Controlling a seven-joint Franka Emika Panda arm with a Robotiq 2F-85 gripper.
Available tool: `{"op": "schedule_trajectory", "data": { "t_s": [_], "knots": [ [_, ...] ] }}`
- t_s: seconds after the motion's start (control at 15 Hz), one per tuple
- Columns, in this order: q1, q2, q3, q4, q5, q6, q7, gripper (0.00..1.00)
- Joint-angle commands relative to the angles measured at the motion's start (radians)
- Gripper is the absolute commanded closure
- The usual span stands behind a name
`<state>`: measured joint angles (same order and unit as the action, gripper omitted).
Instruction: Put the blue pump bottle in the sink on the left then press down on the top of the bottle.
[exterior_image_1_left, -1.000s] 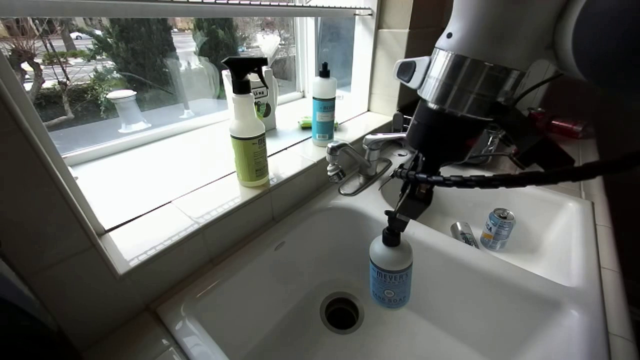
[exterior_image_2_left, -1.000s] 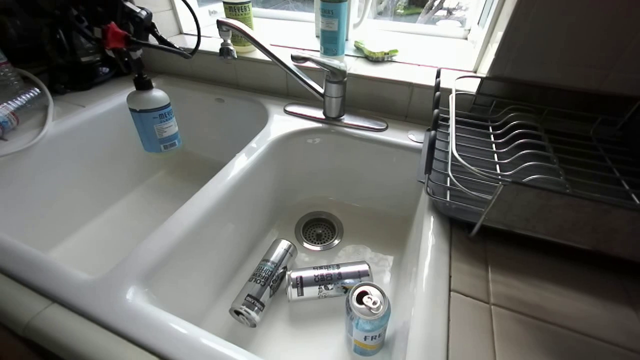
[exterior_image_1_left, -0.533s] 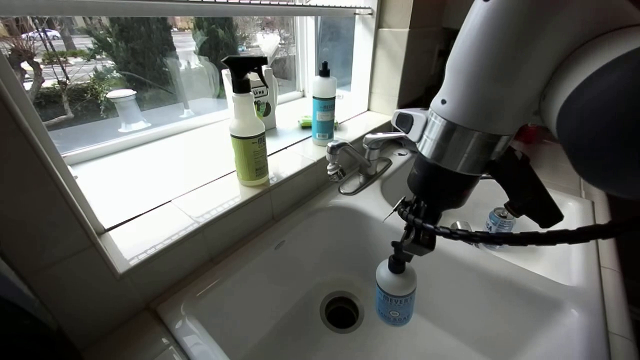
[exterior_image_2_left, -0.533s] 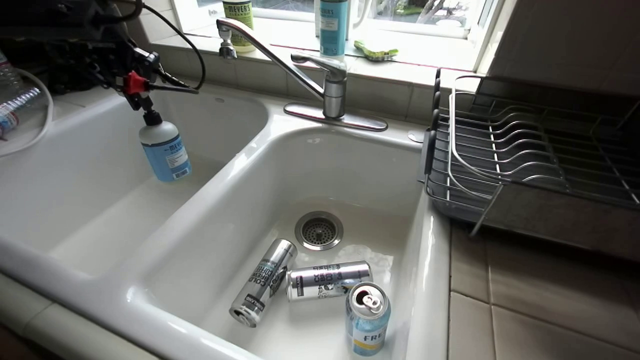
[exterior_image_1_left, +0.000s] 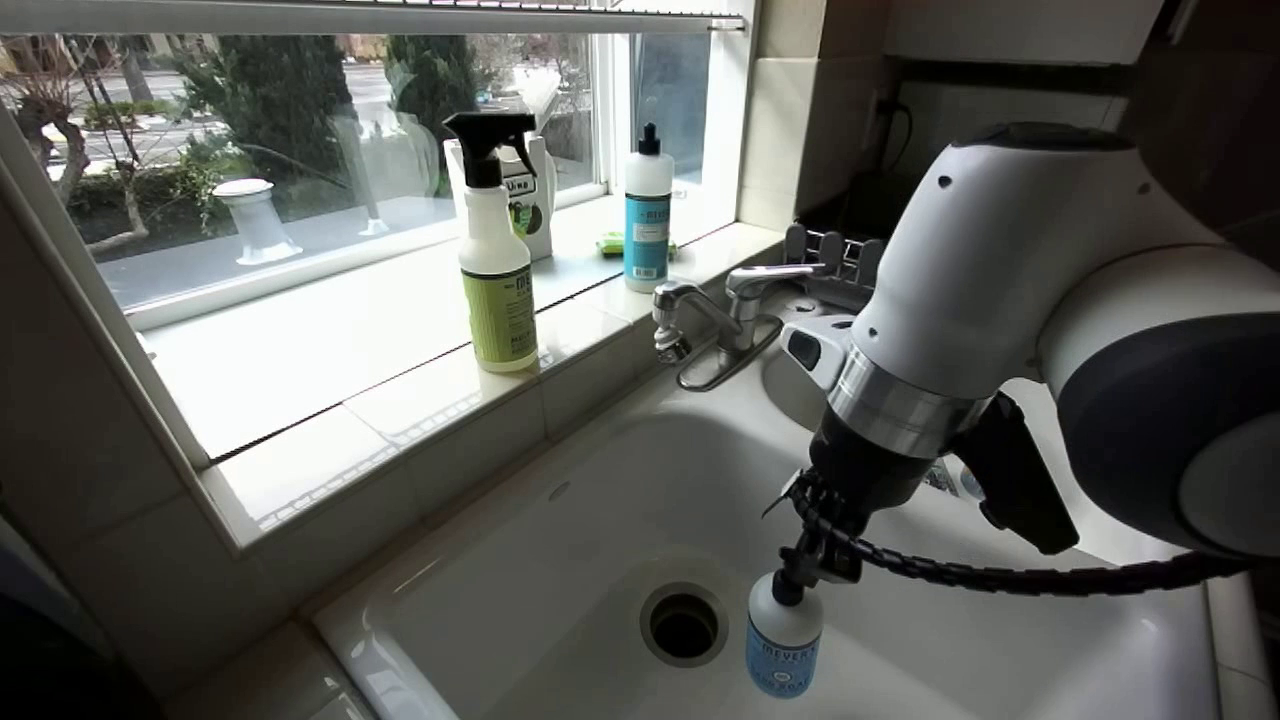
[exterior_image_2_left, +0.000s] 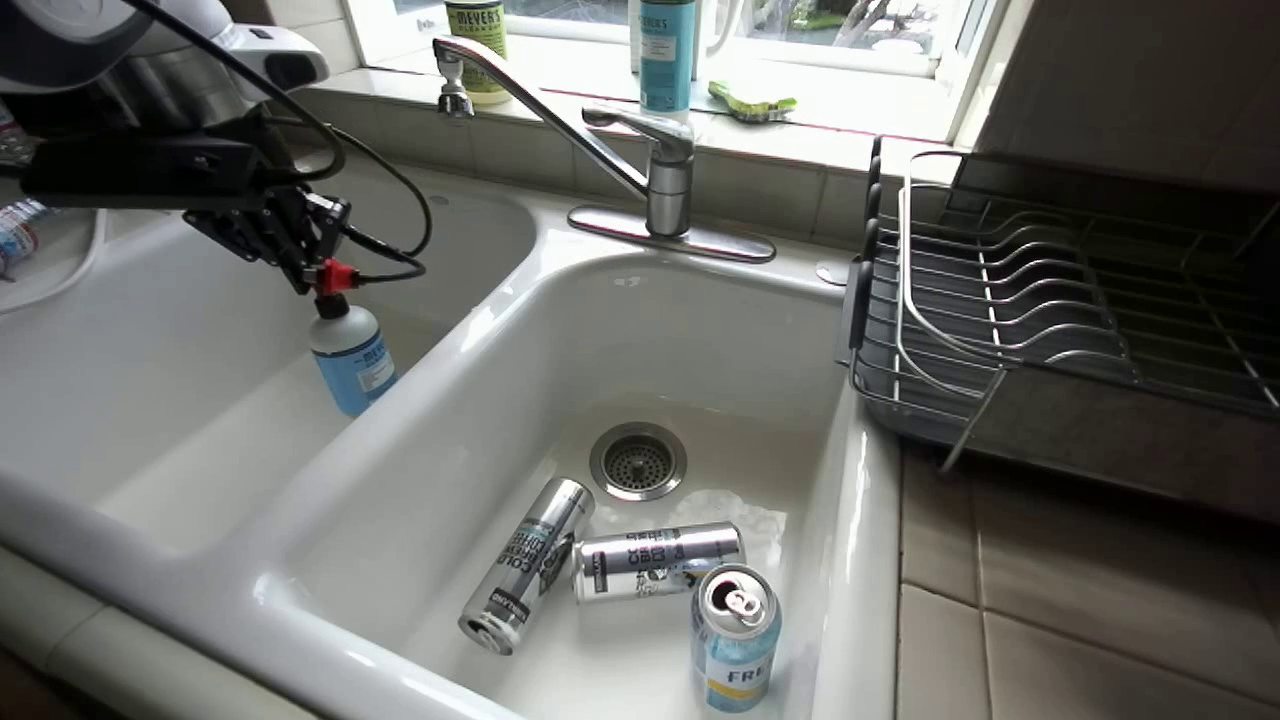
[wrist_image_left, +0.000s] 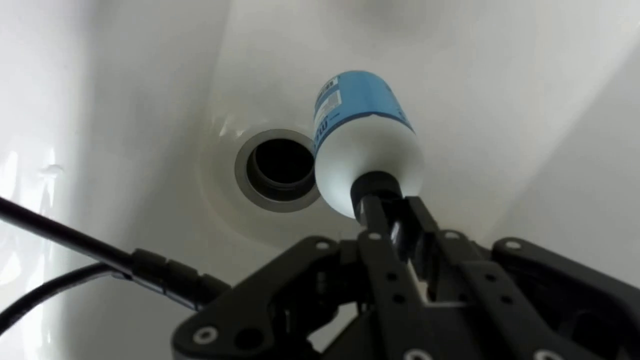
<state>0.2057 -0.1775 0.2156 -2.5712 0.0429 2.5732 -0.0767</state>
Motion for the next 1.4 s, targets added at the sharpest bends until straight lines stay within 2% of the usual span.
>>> {"op": "schedule_trajectory", "data": {
  "t_s": [0.0, 0.53, 0.93, 1.33],
  "knots": [
    [0.021, 0.052, -0.010, -0.016, 0.007, 0.072, -0.058, 0.96],
    [0.020, 0.194, 0.004, 0.063, -0.062, 0.143, -0.097, 0.96],
    [0.016, 0.307, 0.036, 0.151, 0.034, 0.138, -0.228, 0.96],
    [0.005, 0.359, 0.062, 0.174, 0.031, 0.131, -0.243, 0.96]
  ]
}}
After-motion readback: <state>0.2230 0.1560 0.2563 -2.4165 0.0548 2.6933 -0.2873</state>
